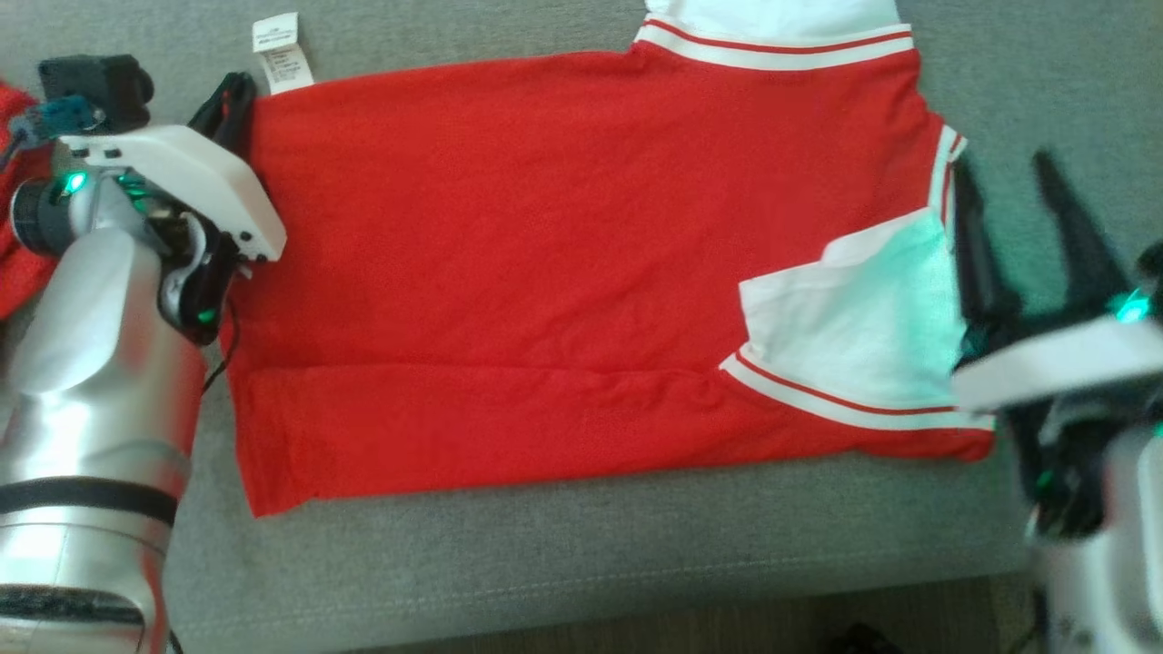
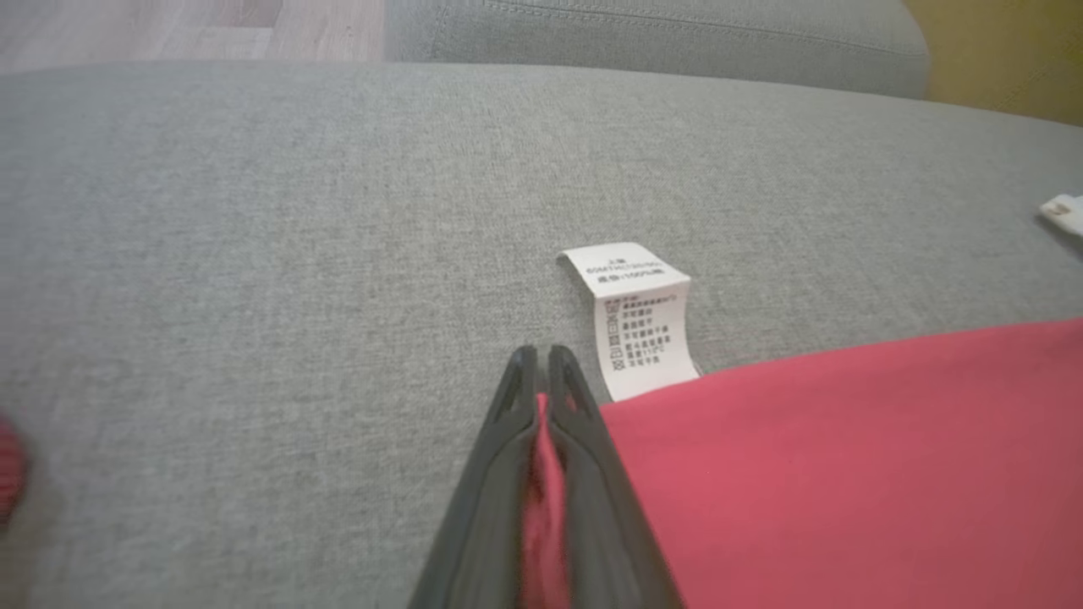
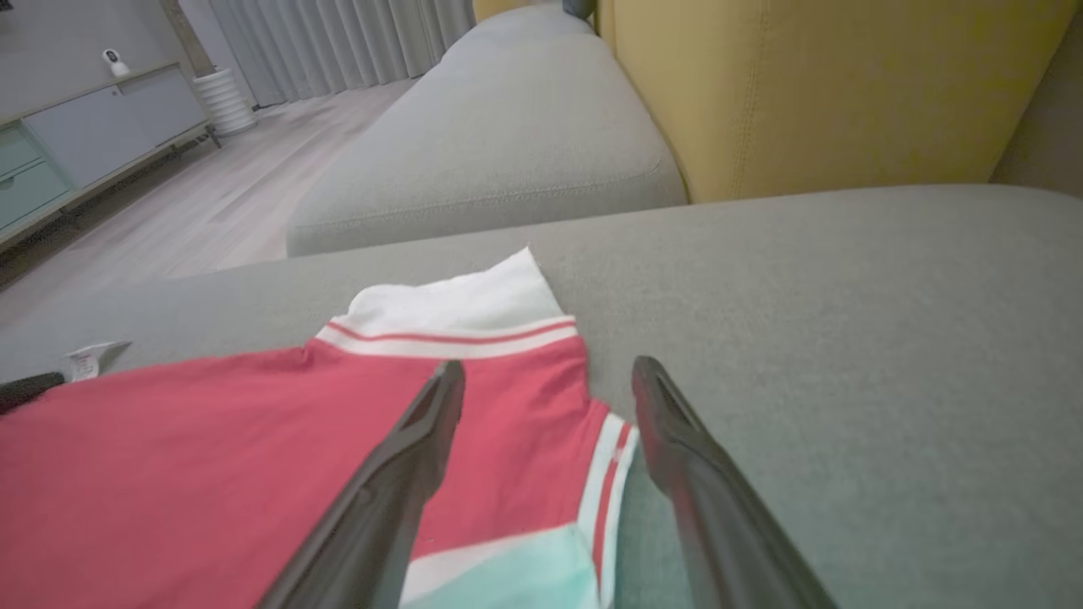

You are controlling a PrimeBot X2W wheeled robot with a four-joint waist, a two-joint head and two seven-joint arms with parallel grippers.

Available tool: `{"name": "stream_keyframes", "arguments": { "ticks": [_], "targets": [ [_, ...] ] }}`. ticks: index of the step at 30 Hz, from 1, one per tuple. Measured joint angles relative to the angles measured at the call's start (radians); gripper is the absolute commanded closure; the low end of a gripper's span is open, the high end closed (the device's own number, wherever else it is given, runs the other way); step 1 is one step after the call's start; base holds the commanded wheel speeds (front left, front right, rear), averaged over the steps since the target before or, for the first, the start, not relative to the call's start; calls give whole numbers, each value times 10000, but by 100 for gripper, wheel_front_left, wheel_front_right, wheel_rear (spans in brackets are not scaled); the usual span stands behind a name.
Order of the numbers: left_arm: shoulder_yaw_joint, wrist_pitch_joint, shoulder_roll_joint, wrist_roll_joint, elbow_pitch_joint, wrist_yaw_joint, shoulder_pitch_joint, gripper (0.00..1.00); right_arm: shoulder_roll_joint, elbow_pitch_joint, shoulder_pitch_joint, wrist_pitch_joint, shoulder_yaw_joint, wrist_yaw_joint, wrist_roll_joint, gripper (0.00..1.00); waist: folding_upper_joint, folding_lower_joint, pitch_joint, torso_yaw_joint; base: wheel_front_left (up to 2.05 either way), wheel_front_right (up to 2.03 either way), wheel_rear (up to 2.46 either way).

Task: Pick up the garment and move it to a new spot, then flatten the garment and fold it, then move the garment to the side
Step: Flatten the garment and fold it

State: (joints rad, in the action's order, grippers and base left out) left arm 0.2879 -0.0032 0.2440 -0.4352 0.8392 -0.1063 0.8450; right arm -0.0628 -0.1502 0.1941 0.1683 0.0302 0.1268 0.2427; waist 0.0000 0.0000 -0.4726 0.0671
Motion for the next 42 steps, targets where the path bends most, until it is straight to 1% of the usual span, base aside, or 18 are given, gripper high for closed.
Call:
{"name": "stream_keyframes", "arguments": {
  "ticks": [3,4,5,7,11,12,17,22,27,28,29,30,31,33,35,39,42],
  "targets": [
    [44,-376,-88,38,-38,44,14,100,-393,560,963,104,222,0,242,0,0,0,-66,-151,0,0,0],
    [77,-441,-123,61,-52,67,46,100,-518,813,1332,207,278,0,322,0,0,1,-104,-210,0,0,0],
    [77,-441,-123,61,-52,67,46,100,-518,813,1332,207,278,0,322,0,0,1,-104,-210,0,0,0],
    [192,-522,-251,102,-107,86,168,100,-769,1381,2079,428,307,0,571,0,0,0,-187,-359,0,0,0],
    [349,-470,-633,98,-297,84,568,100,-1323,2736,3608,1149,215,0,949,0,0,0,-380,-793,0,0,0],
    [518,-278,-782,88,-324,46,739,100,-1569,3354,4342,1463,82,0,1089,0,0,1,-487,-1037,0,0,0],
    [773,56,-1041,-19,-456,-75,995,100,-2151,4909,6021,2479,-234,0,1212,0,0,1,-752,-1618,0,0,0],
    [976,196,-1250,-167,-621,-140,1204,100,-2508,6197,7163,3611,-506,0,1116,0,0,2,-983,-2047,0,0,0],
    [1191,207,-1279,-268,-652,-171,1256,100,-2711,7112,7711,4481,-915,0,978,0,0,0,-1097,-2228,0,0,0],
    [1198,207,-1285,-324,-654,-171,1257,100,-2742,7208,7844,4612,-978,0,980,11,0,0,-1106,-2237,0,0,0],
    [1208,207,-1287,-366,-652,-173,1258,100,-2786,7277,7958,4709,-1051,0,995,47,0,0,-1105,-2245,0,0,0],
    [1214,205,-1290,-405,-652,-174,1258,100,-2819,7350,8053,4757,-1124,0,997,96,0,0,-1100,-2252,0,0,0],
    [1216,203,-1292,-439,-652,-178,1258,100,-2853,7402,8087,4755,-1185,0,1020,100,0,-1,-1096,-2256,0,0,0],
    [1221,186,-1290,-468,-631,-178,1258,100,-2920,7417,8077,4638,-1239,0,1112,100,0,1,-1075,-2255,0,0,0],
    [1227,79,-1287,-533,-623,-180,1258,100,-2980,7296,7982,4249,-1315,0,1275,100,0,0,-1018,-2238,0,0,0],
    [1235,-92,-1235,-537,-623,-182,1237,100,-3183,6531,7675,3206,-1480,0,1613,100,0,0,-827,-2163,0,0,0],
    [1235,-311,-1152,-637,-727,-182,1184,100,-3346,5670,7181,2633,-1473,0,1868,100,0,-1,-619,-2078,0,0,0]
  ]
}}
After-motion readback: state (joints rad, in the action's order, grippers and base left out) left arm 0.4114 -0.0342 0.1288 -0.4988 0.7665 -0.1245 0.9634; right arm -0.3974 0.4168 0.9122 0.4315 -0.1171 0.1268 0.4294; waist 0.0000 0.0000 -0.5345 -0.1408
